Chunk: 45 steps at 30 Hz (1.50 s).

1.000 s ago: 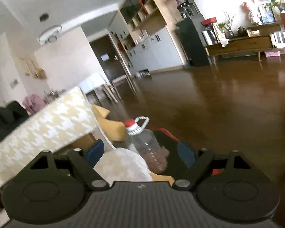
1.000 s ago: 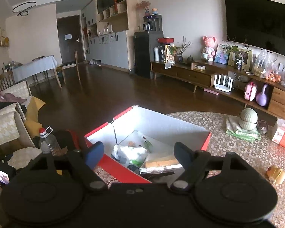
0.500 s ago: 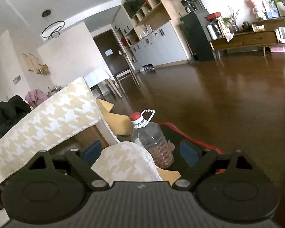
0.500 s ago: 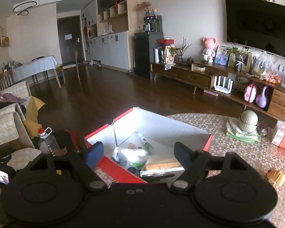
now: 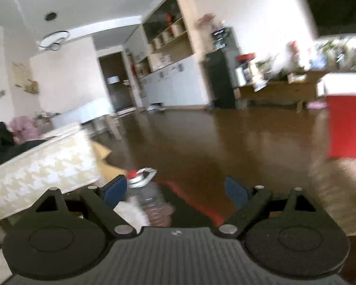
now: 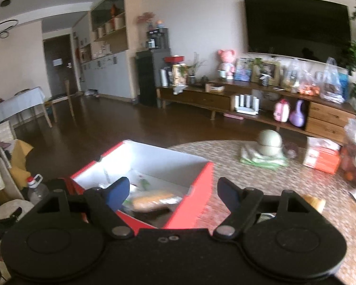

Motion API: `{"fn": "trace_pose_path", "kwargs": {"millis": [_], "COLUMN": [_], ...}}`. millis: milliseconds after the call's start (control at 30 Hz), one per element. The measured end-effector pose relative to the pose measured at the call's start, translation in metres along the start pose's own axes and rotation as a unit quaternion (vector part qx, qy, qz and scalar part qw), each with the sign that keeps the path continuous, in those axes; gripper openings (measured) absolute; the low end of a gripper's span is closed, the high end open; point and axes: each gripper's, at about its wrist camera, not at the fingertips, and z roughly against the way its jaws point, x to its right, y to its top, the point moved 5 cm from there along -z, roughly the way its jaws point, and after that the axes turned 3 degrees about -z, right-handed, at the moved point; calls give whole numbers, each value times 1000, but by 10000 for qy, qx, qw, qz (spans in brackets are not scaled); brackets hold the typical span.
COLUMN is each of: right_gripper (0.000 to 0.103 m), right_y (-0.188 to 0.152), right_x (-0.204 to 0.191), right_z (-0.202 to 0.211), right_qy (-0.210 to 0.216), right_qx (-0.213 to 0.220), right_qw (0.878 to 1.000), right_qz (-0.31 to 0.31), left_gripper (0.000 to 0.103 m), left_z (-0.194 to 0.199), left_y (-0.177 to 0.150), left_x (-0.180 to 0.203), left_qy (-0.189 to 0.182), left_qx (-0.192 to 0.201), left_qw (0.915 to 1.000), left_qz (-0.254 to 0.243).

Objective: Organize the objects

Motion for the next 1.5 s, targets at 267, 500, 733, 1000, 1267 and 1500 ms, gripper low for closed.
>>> {"fn": "trace_pose_path", "kwargs": {"millis": [267, 500, 733, 1000, 1267, 1500], "right_gripper": [81, 85, 90, 93, 93, 92], "right_y": [-23, -43, -58, -58, -51, -49], "right_x": [69, 118, 146, 189, 245, 284], "right_z": [41, 75, 91, 61, -3, -66], "right_qy": [-409, -708, -789, -953, -1115, -1068], "right_qx": [80, 51, -40, -282, -568, -820], "right_qw": [9985, 9968, 9963, 9949, 9921, 9909], "right_qz": [-359, -373, -335, -145, -26, -79], "left_gripper": [90, 90, 90, 92, 100, 102], "left_z": [58, 90, 121, 146, 161, 151], "left_y": [49, 79, 104, 122, 142, 138], "left_x": [54, 99, 157, 234, 338, 427], "left_qy": [-1248, -1950, -2513, -3445, -4326, -4691], "left_qx": [165, 124, 219, 28, -133, -247], "left_qw": [9918, 9797, 9672, 9386, 9015, 8821], "left_qz": [227, 447, 285, 205, -37, -341]}}
